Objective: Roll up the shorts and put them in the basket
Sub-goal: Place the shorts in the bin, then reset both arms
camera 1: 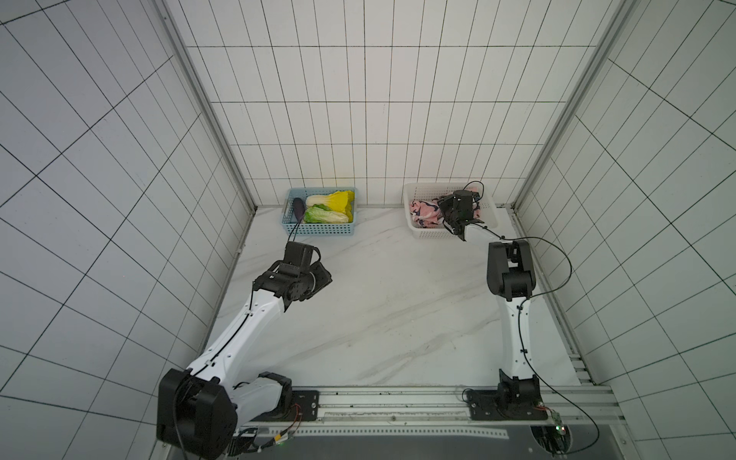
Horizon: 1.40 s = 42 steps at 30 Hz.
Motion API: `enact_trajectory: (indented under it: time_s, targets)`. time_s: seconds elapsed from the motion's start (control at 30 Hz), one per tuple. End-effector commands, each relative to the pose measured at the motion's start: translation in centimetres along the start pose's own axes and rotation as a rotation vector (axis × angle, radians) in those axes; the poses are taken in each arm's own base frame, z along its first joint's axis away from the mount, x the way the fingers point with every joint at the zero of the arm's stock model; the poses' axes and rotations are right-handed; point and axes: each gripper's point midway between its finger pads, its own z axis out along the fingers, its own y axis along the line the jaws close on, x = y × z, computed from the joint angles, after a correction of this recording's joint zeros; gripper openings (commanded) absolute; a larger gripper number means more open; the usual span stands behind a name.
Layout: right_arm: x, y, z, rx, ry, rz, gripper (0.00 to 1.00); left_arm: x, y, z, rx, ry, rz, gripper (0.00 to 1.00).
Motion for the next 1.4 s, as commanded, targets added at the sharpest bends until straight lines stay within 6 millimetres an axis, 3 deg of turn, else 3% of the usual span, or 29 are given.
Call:
enact_trajectory:
  time_s: [0.0,0.23,0.37,0.4,0.43,0.47,0.6,0.73,0.87,1.0,1.1,1.17,1.27,1.37]
  targets:
    - [0.1,1.7,-1.4,-0.004,0.021,-0.03,0.53,-0.3,-0.2,-0.5,0.022,-0.022,-0.012,0.51]
    - [-0.8,5.1,-7.0,-0.037,0.062,-0.109,0.55,-1.5,-1.2,-1.4,0.045,-0.074,0.001,0.51]
    - [-1.4,6.6,-11.9,-0.019,0.103,-0.209,0.71,-2.8,-2.2,-2.2,0.058,-0.117,0.034,0.55]
    - [-1.6,7.1,-13.4,-0.017,0.114,-0.24,0.77,-3.3,-2.5,-2.5,0.059,-0.132,0.043,0.66]
    - [-1.6,7.2,-14.7,-0.009,0.13,-0.279,0.98,-3.7,-2.8,-2.9,0.061,-0.149,0.051,0.88]
    - [-1.6,7.3,-16.2,0.002,0.149,-0.318,0.99,-4.3,-3.3,-3.3,0.065,-0.171,0.069,0.94]
    - [-1.9,6.8,-22.7,0.07,0.186,-0.516,0.99,-7.2,-4.8,-5.1,0.049,-0.286,0.166,0.95]
    - [-3.9,3.9,-28.7,0.182,0.125,-0.692,0.99,-10.5,-5.0,-6.5,-0.026,-0.437,0.252,0.97]
    - [-6.1,-1.0,-33.2,0.347,0.022,-0.836,0.99,-14.3,-3.5,-9.1,-0.145,-0.668,0.344,0.97]
    - [-8.0,-6.1,-36.0,0.458,-0.12,-0.874,0.99,-16.2,1.1,-9.8,-0.214,-0.754,0.354,0.98]
    - [-8.8,-9.5,-37.3,0.511,-0.271,-0.949,0.99,-16.8,5.7,-7.8,-0.314,-0.779,0.349,0.98]
    - [-9.3,-11.8,-38.1,0.535,-0.378,-0.928,0.99,-16.5,8.2,-5.2,-0.387,-0.753,0.349,0.98]
    - [-9.3,-14.6,-37.8,0.565,-0.396,-0.903,0.99,-15.6,9.9,-1.5,-0.381,-0.722,0.336,0.98]
    - [-8.9,-15.3,-36.1,0.52,-0.409,-0.912,0.99,-15.1,11.0,1.3,-0.357,-0.759,0.343,0.97]
